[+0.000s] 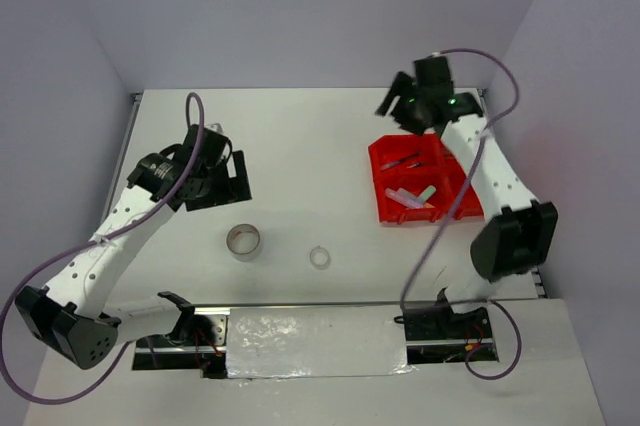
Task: Sort the stationery into containers
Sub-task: Pick up the stationery from the center of the board.
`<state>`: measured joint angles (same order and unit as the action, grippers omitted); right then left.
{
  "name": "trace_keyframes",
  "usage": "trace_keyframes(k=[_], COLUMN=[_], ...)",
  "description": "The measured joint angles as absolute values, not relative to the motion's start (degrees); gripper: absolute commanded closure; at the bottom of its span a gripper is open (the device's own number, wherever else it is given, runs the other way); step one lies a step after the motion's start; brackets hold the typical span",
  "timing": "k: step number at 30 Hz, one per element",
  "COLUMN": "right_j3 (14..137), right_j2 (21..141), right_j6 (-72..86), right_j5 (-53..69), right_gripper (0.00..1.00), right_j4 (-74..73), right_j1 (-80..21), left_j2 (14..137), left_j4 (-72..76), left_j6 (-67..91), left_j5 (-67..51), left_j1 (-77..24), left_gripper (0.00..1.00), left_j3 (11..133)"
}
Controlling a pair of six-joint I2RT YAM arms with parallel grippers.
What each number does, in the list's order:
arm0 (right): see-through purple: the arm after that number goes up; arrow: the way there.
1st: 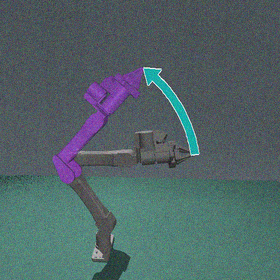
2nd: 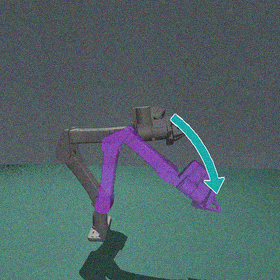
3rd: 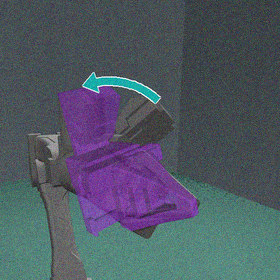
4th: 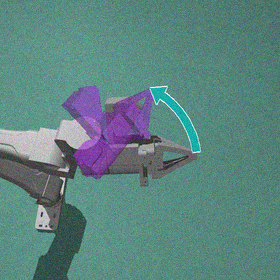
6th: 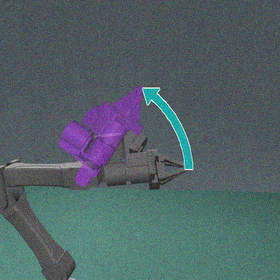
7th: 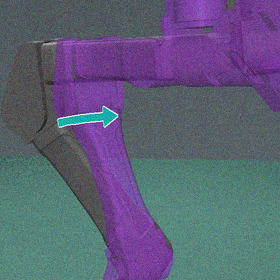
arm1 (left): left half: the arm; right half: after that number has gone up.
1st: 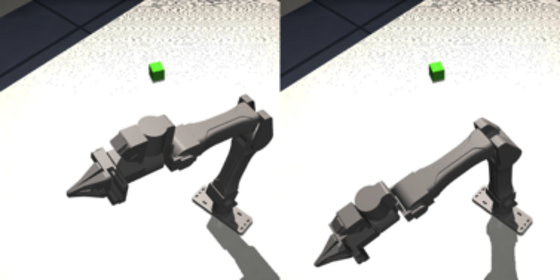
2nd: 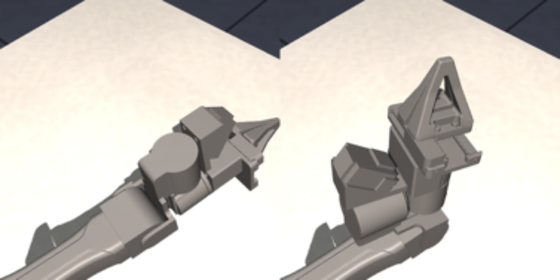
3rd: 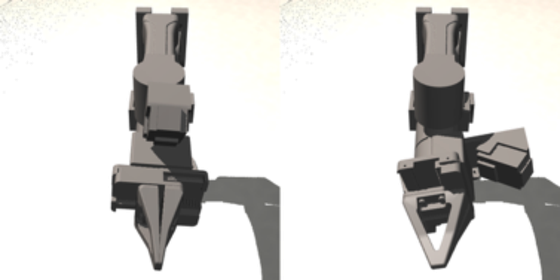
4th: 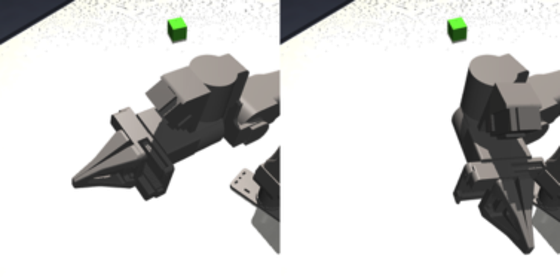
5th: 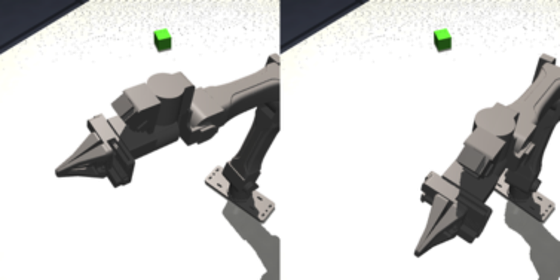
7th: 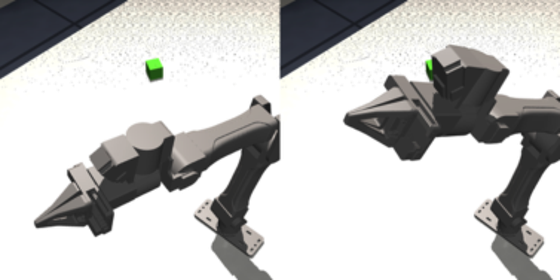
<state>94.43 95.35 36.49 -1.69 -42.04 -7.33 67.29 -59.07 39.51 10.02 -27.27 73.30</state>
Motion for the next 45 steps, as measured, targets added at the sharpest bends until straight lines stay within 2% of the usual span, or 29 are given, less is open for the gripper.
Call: trace_keyframes(k=[3,6,9,14,21,27,33,38,39,40,41,42,45], right_j3=[87.2,82.8,81.9,84.5,98.8,99.7,99.5,101.6,102.1,102.5,102.8,103.2,104.1], right_j2=[86.2,83.3,87.4,99.8,117.7,119.7,120.5,125.9,127.0,127.9,128.7,129.2,129.3], right_j6=[33.8,32.8,32.4,32.5,31.9,33.5,34.0,34.0,34.1,34.2,34.2,34.2,35.5], right_j5=[0.8,1.4,1.7,0.2,-1.1,-2.9,-2.9,-2.4,-2.5,-2.6,-2.7,-2.9,-3.8], right_gripper=[0.34,0.41,0.43,0.43,0.43,0.44,0.49,0.55,0.58,0.71,0.95,1.00,1.00], right_j4=[-39.0,-38.0,-36.7,-36.4,-38.8,-40.5,-40.4,-40.5,-40.7,-40.8,-41.0,-41.4,-42.2], right_j1=[-22.5,-35.9,-45.6,-55.3,-60.1,-61.3,-61.6,-61.9,-62.1,-62.2,-62.3,-62.4,-62.5], left_j2=[67.0,65.0,61.2,53.1,47.5,44.9,42.8,43.0,43.1,43.3,43.4,43.5,43.8], left_j4=[-60.9,-62.9,-64.2,-64.9,-66.1,-67.9,-68.8,-68.6,-68.5,-68.4,-68.2,-68.0,-67.8], left_j6=[41.8,45.8,48.6,51.3,51.2,50.7,49.4,48.3,48.1,48.0,47.9,47.8,47.3], left_j5=[14.0,18.6,22.1,24.1,23.2,21.8,20.5,19.0,18.7,18.5,18.2,18.0,17.6], left_j1=[-24.3,-22.0,-20.7,-20.4,-20.4,-20.4,-20.4,-20.3,-20.3,-20.3,-20.3,-20.3,-20.3], left_gripper=[0.01,0.01,0.01,0.01,0.01,0.01,0.01,0.01,0.01,0.01,0.01,0.01,0.01], left_j3=[74.2,75.6,75.9,75.5,73.4,71.5,70.4,69.5,69.4,69.3,69.2,69.1,68.9])
